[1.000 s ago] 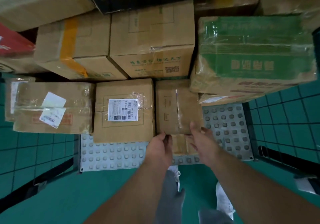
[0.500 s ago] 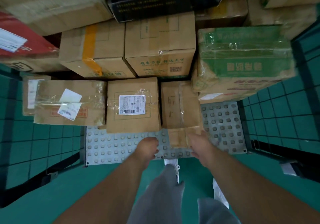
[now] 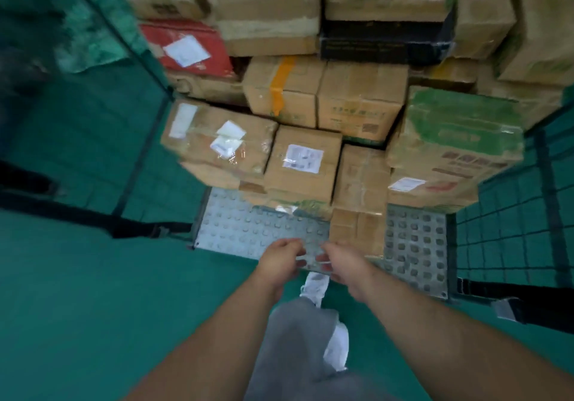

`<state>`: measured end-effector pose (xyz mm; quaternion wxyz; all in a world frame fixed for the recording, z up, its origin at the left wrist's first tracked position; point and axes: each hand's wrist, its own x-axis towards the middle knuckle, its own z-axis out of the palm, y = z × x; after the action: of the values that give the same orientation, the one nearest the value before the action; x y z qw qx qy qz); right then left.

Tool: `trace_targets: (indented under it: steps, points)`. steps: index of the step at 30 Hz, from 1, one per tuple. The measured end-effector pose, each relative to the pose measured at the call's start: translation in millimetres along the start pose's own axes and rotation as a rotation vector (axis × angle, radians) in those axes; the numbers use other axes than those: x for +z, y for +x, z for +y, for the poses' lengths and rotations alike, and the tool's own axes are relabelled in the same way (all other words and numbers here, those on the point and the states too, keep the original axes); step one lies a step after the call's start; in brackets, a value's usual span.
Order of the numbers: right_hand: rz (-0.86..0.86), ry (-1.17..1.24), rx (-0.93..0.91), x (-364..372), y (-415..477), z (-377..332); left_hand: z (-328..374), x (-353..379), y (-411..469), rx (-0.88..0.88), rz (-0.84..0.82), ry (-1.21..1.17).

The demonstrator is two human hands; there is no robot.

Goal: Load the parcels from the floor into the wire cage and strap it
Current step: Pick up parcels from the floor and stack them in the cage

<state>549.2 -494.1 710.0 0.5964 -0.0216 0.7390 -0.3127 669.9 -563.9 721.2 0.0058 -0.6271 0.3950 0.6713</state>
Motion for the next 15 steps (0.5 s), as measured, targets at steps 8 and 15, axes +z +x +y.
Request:
trace_targets:
  steps: [8, 15]
  points:
    - [-0.224, -0.286, -0.167, 110, -74, 7, -76, -132, -79, -0.009, 0.339, -0.257]
    - [-0.306, -0.431, -0.254, 201, -105, -16, -71, -230, -107, 0.095, 0.474, -0.513]
